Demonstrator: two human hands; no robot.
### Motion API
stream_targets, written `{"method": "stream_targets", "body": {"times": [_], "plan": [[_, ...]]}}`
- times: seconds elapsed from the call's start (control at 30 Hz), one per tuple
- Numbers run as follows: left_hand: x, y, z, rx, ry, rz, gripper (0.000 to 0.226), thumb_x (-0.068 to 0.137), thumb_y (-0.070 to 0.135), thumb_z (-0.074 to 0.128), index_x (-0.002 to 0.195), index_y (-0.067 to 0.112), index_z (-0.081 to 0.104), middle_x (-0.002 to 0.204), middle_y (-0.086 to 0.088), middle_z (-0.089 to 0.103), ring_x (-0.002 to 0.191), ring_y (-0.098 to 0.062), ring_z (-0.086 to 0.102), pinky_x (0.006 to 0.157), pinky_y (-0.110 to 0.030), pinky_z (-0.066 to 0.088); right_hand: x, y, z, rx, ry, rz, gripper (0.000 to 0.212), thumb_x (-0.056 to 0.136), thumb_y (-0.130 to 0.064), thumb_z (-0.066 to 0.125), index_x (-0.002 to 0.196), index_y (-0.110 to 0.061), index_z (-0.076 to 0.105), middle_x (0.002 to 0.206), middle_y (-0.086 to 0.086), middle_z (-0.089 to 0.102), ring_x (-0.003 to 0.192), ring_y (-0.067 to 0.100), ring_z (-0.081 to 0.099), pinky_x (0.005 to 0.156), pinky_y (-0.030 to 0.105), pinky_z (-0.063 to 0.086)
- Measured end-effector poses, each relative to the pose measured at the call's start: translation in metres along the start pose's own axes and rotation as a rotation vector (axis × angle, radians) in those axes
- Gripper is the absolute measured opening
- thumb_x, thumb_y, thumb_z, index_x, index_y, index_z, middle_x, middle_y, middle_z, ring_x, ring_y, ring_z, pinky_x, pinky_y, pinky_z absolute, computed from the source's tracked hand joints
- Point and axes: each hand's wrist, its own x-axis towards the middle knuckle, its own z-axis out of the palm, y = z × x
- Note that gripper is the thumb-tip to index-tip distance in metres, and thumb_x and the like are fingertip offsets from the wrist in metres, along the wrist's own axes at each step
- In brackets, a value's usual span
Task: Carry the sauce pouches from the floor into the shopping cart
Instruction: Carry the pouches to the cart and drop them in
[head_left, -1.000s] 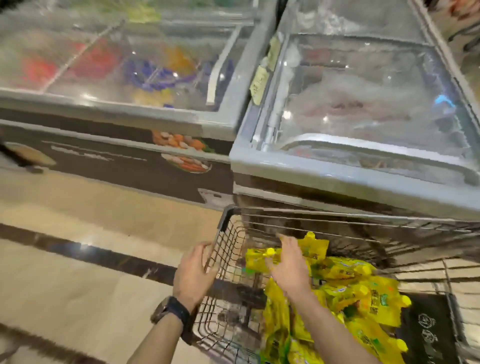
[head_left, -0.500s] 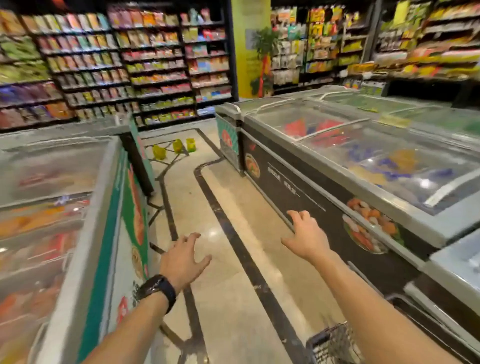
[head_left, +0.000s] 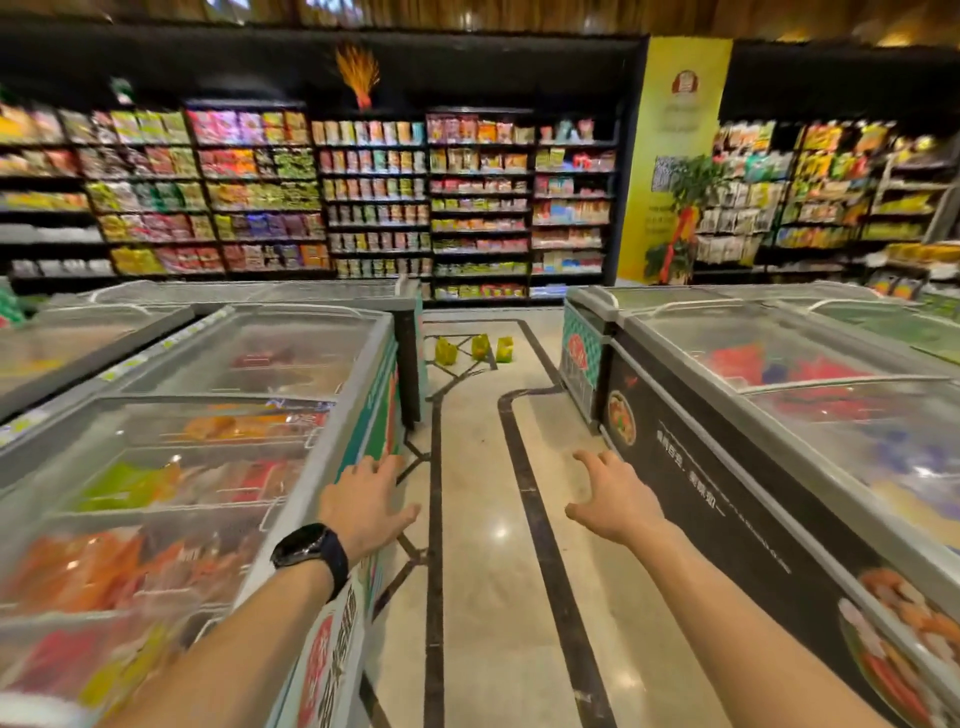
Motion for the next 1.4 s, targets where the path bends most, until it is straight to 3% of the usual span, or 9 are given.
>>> {"method": "stream_targets", "body": {"times": [0.27,0.5,0.67,1.0,1.4], "plan": [[0.074,0.025,0.010,0.025,0.010,-0.021,0.065,0.089,0.063,0.054,0.142,0.030,0.037,0.126,0.001,0.054,0.112,-0.017,0.054,0.084,-0.028,0.052,0.080,0.034,-0.004,0.008,-0.053,0.007,0.077,0.083,-0.035,0.068,0.148,-0.028,0.029,0.147,0.005,0.037,0.133,0.025,0.041,0.101,0.039,0.048],[0.177,0.011,0.044,0.084,-0.060,-0.045,0.068,0.088,0.064,0.051,0.145,0.029,0.034,0.130,-0.001,0.053,0.115,-0.020,0.054,0.092,-0.035,0.052,0.191,0.032,0.015,-0.004,-0.087,-0.016,0.079,0.082,-0.040,0.067,0.149,-0.029,0.026,0.150,0.005,0.034,0.132,0.026,0.042,0.102,0.041,0.047],[0.283,-0.013,0.085,0.138,-0.130,-0.041,0.074,0.090,0.061,0.050,0.151,0.027,0.026,0.140,-0.004,0.047,0.125,-0.025,0.049,0.101,-0.039,0.048,0.299,0.018,0.037,-0.036,-0.096,-0.010,0.077,0.082,-0.042,0.067,0.148,-0.030,0.029,0.146,0.003,0.037,0.129,0.024,0.044,0.101,0.038,0.048],[0.494,-0.060,0.131,0.067,-0.168,-0.009,0.071,0.091,0.061,0.049,0.151,0.029,0.027,0.143,-0.004,0.046,0.130,-0.025,0.047,0.104,-0.041,0.046,0.506,-0.024,0.055,-0.009,-0.106,0.020,0.077,0.083,-0.042,0.066,0.148,-0.027,0.028,0.150,0.005,0.034,0.134,0.026,0.040,0.104,0.041,0.046],[0.770,-0.050,0.227,0.070,-0.211,0.037,0.071,0.089,0.068,0.045,0.149,0.032,0.030,0.132,0.000,0.049,0.120,-0.021,0.051,0.093,-0.035,0.052,0.792,0.041,0.093,0.030,-0.130,0.100,0.077,0.082,-0.039,0.066,0.149,-0.027,0.028,0.147,0.003,0.038,0.132,0.025,0.042,0.104,0.040,0.045]]}}
